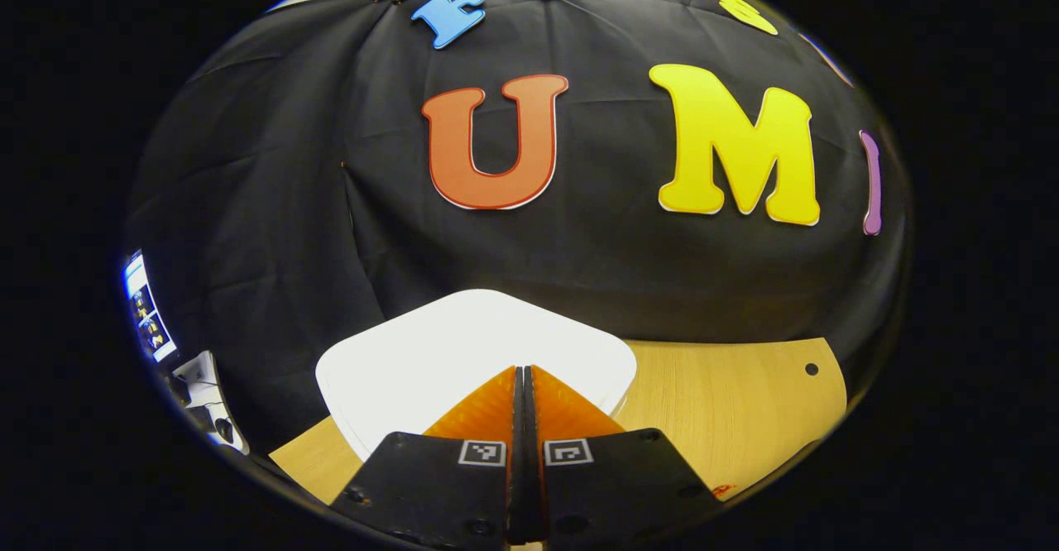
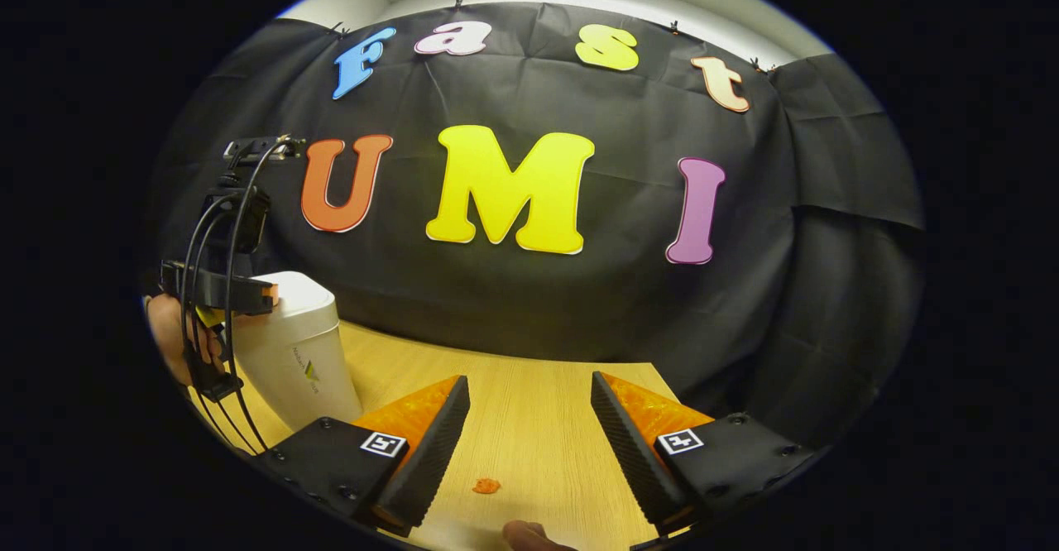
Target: Press the lid of the desktop garbage bin to open it, pick up the crumpled paper on the desktop and throw it into the bin, then pick up the pop can on the desktop and drop it into the bin, and finally close the garbage bin lid.
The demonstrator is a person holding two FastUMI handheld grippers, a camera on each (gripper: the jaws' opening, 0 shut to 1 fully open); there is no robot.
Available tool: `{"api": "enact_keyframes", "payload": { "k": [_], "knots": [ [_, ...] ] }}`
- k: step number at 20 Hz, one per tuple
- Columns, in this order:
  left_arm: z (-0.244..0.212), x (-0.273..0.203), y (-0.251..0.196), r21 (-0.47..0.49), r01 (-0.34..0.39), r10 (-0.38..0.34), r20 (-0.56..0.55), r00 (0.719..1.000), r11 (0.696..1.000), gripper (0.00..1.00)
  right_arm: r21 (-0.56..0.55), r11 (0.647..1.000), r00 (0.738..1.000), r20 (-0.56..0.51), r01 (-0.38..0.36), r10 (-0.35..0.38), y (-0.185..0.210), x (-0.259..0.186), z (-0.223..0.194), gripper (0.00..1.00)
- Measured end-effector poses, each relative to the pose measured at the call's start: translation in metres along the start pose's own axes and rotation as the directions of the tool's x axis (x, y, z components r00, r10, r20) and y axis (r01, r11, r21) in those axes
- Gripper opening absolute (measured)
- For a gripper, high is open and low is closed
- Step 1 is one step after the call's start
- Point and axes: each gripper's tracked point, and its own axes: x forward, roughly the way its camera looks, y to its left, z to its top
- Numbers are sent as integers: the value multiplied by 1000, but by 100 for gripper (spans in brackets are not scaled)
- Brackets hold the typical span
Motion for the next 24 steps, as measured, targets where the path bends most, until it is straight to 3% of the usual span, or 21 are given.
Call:
{"api": "enact_keyframes", "payload": {
  "k": [4,10,12,17,24],
  "knots": [
    [-4,1,-1,-35,13,-14,-45,999,999,3,5,1000,1000,-3,-7,7,1,3,-1,94],
    [4,1,-1,-9,-3,3,-4,1000,1000,3,13,1000,1000,7,-6,6,-5,2,2,94],
    [2,-4,2,-18,-12,12,-37,999,1000,3,18,1000,1000,11,-1,1,-9,0,3,94],
    [55,-27,8,34,-27,23,103,994,999,3,34,999,1000,5,5,-6,-15,-3,1,94],
    [79,-61,10,8,-12,11,155,988,1000,6,55,999,1000,18,0,-1,-16,-15,4,94]
  ]
}}
